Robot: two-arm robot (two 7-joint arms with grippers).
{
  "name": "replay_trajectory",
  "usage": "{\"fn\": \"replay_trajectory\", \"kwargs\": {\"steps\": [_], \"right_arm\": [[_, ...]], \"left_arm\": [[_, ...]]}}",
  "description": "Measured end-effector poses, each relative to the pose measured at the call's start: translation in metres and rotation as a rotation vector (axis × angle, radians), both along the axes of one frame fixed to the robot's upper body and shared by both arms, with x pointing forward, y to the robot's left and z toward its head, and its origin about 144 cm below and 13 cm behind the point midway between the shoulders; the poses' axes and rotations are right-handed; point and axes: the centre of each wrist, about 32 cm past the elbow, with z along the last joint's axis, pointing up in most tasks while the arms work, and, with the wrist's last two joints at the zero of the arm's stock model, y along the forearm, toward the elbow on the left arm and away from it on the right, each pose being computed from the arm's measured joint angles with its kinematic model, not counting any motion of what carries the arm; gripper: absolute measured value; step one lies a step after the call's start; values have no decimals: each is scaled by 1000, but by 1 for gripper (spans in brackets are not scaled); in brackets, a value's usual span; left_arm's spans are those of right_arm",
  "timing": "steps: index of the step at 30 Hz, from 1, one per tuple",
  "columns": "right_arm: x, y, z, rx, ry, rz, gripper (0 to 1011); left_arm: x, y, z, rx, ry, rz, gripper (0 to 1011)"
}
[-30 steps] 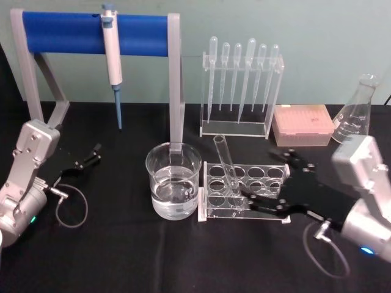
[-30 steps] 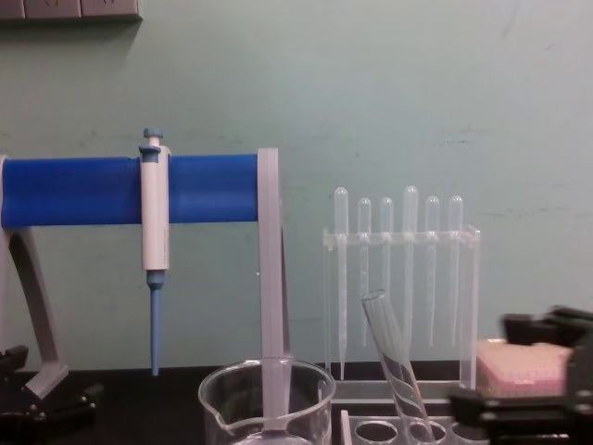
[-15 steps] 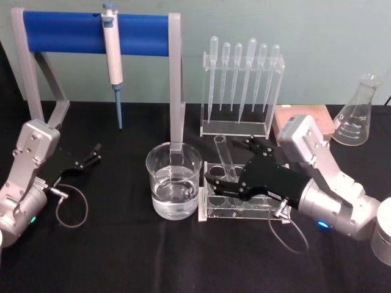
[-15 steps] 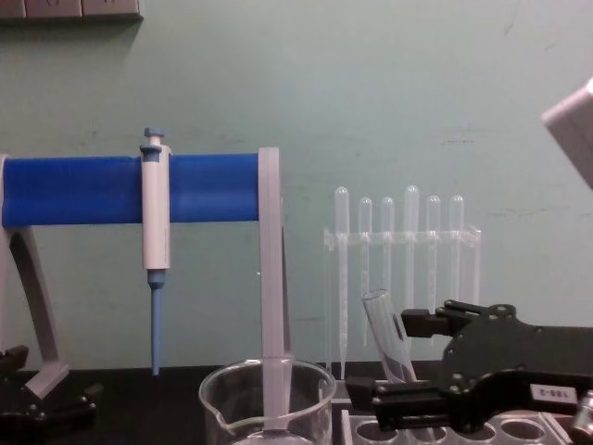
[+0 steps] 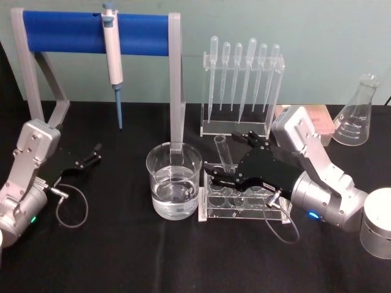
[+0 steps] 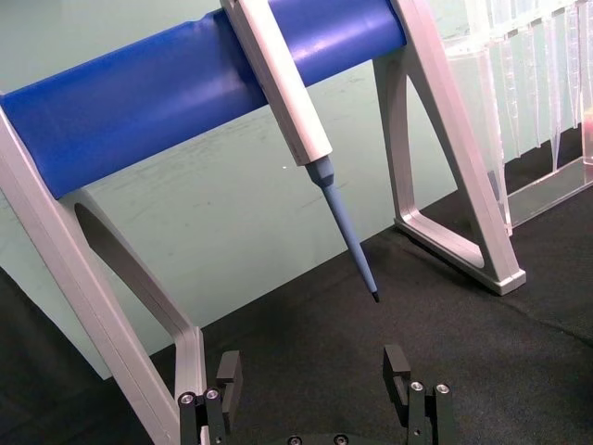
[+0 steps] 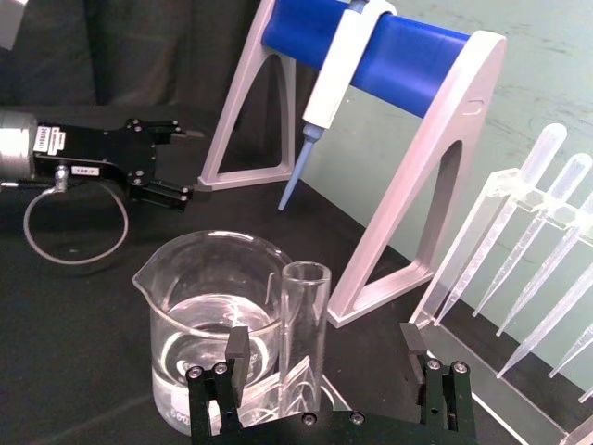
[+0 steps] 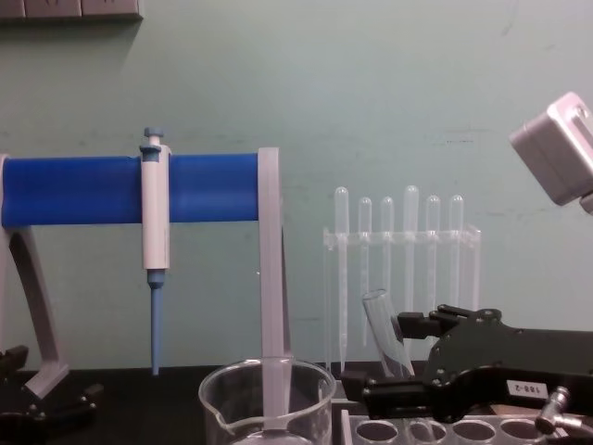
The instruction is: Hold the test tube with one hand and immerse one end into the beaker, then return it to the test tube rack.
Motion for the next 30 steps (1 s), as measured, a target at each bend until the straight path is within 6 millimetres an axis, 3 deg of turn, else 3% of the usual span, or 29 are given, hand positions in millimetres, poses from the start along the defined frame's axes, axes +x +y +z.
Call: {"fn": "replay_trajectory", "kwargs": {"steps": [10,23,25,30], "right_arm": [[0,1,-3,25,15,5,966],[-3,3,-1,46,24,5,609],[-3,3,0,52,22,4,508],[-9,3,1,103,35,-7,362]], "left_arm": [[0,0,0,0,0,0,1000],[0,0,0,0,0,0,1000],[0,0,0,0,0,0,1000],[0,0,0,0,0,0,1000]]}}
